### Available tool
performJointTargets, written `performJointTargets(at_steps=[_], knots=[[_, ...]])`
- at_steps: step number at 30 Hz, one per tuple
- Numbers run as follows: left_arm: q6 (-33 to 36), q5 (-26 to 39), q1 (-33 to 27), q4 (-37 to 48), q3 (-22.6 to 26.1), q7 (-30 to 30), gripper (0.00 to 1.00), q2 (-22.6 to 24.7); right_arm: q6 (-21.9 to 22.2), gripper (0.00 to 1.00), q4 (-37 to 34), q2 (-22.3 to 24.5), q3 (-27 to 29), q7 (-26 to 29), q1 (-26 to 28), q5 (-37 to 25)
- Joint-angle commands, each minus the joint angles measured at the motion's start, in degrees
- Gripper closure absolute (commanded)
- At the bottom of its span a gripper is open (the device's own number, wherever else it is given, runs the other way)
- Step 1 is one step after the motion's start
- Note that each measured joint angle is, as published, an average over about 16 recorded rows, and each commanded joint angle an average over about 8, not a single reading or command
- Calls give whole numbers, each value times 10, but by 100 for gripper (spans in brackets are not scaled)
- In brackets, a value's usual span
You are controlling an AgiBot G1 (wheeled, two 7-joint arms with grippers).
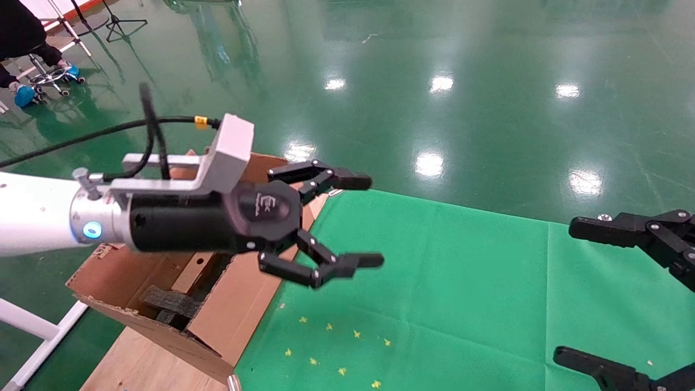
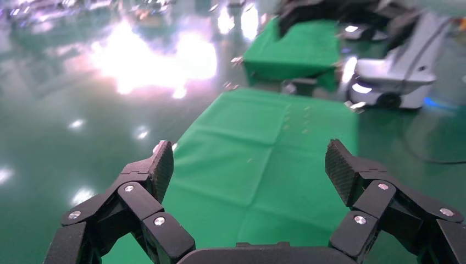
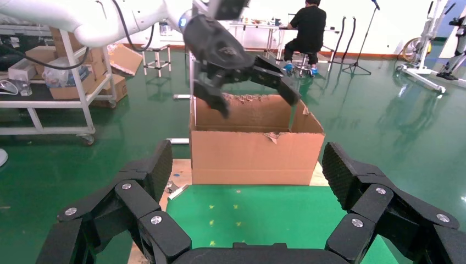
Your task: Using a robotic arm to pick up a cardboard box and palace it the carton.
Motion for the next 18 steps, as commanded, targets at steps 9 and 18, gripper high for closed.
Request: performJointTargets(at_steps=[9,18], knots=[[17,-88,62,-66,-31,30,0,-2,0,0,0,0,0,0,0,0],[22,-114,79,-83,-39,35,0,-3,0,0,0,0,0,0,0,0]])
